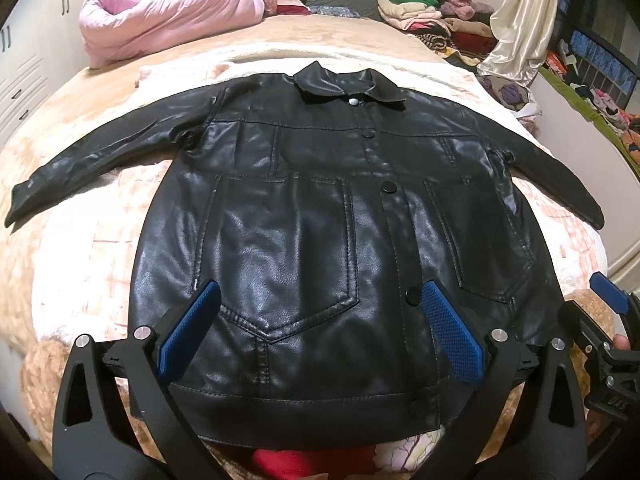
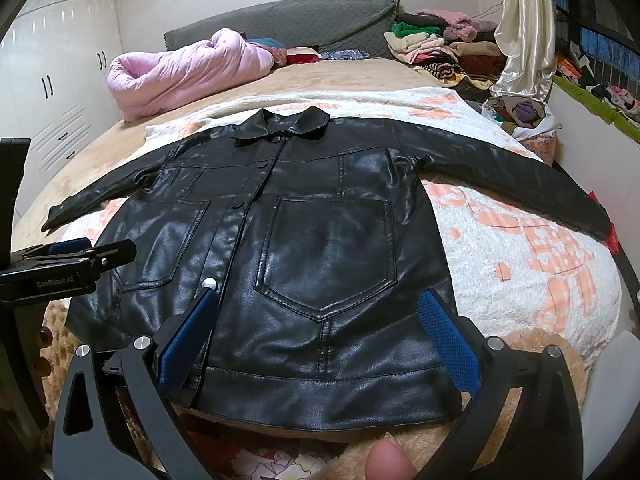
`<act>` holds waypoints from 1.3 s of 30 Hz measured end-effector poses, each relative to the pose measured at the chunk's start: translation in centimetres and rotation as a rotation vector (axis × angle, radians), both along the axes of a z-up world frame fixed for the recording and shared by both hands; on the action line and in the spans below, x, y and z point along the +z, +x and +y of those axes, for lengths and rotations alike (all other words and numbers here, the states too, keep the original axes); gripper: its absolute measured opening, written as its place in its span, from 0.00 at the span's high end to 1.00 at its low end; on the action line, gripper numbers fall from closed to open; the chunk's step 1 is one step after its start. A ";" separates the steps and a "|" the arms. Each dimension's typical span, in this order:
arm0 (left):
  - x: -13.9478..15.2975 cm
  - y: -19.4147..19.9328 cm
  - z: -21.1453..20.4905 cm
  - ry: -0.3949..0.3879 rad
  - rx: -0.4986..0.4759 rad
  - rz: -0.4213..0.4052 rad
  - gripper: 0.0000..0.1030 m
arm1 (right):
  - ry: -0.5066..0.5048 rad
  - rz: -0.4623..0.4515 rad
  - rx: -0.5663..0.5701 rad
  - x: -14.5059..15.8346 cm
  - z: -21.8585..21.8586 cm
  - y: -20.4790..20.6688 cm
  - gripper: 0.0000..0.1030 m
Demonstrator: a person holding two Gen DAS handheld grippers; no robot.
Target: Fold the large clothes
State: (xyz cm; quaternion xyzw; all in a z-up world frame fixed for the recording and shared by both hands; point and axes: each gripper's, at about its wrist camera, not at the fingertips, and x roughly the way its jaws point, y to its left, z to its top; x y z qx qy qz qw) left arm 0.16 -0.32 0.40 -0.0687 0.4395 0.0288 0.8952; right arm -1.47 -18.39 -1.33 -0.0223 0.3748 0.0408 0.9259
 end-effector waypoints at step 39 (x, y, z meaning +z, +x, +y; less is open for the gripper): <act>0.7 -0.5 -0.2 -0.003 -0.007 -0.010 0.08 | -0.006 -0.005 0.000 0.0 0.3 0.1 0.04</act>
